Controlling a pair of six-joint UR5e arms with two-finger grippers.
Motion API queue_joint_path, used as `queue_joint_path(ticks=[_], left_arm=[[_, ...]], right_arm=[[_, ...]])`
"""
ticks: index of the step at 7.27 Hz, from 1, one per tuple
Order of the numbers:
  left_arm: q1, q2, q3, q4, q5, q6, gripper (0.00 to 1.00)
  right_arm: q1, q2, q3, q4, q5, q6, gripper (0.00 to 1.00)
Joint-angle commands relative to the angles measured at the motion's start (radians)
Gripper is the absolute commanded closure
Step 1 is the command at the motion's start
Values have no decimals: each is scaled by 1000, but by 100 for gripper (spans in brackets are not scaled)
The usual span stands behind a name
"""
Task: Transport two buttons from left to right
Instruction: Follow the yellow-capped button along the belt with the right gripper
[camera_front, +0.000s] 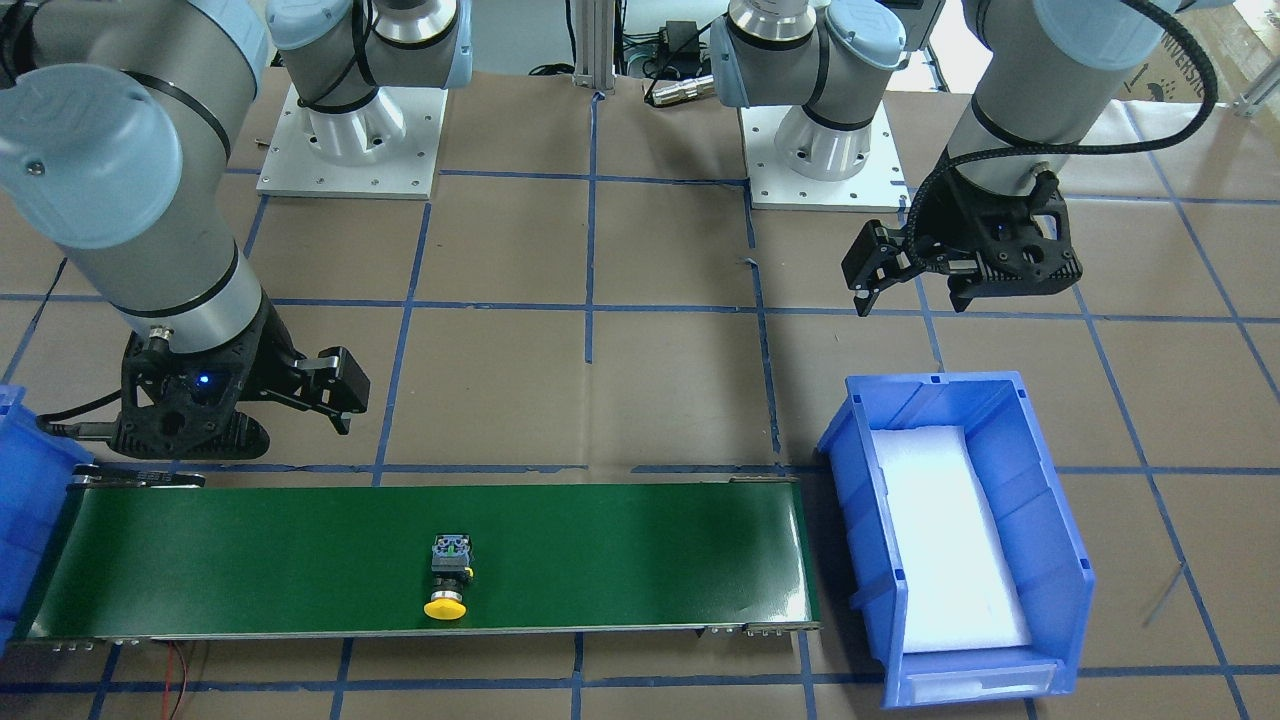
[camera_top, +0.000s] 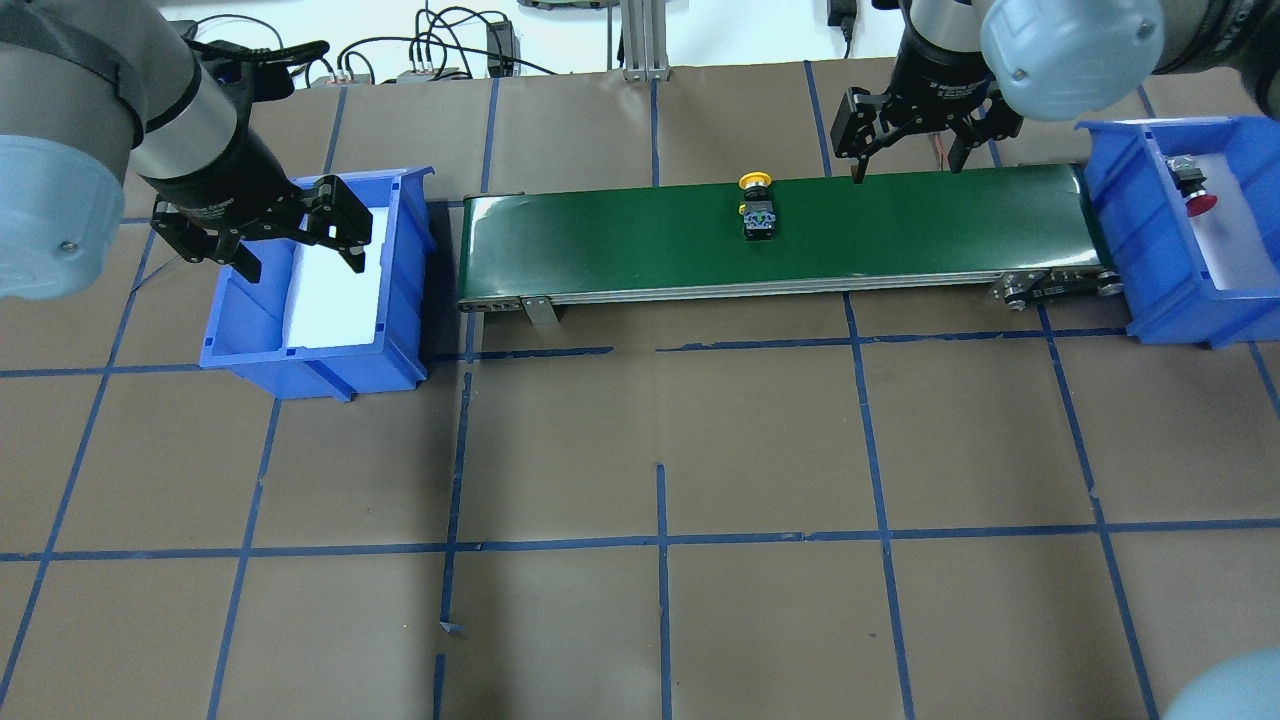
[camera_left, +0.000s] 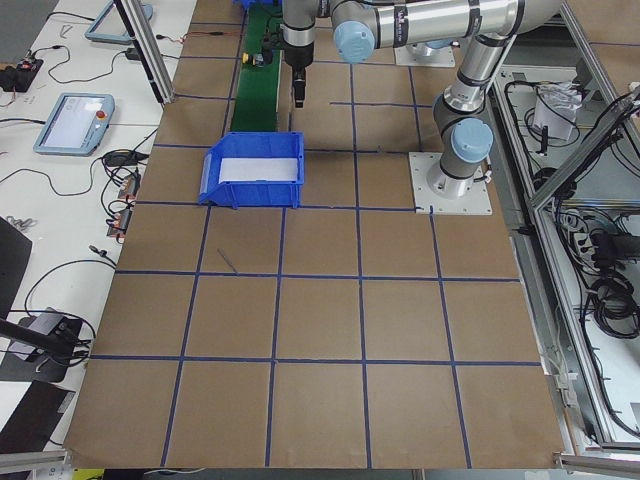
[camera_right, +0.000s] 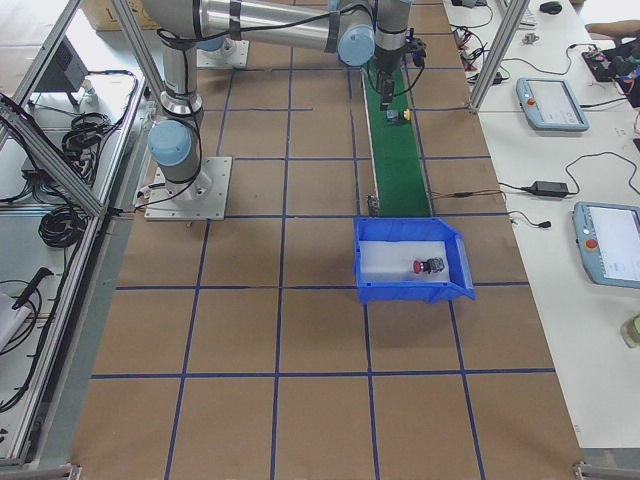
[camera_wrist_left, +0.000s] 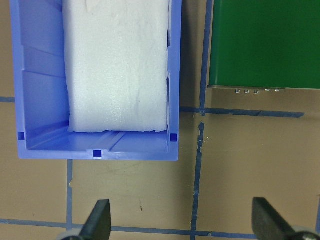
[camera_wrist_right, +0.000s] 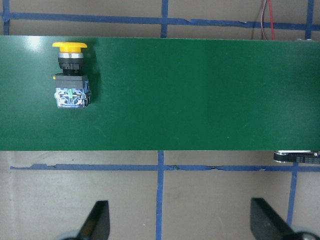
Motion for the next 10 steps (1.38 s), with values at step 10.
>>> queue_joint_path(ticks=[10], left_arm=[[-2,-7,-2,-1,-3,2,0]], right_arm=[[45,194,-10,-244,12,17,0]])
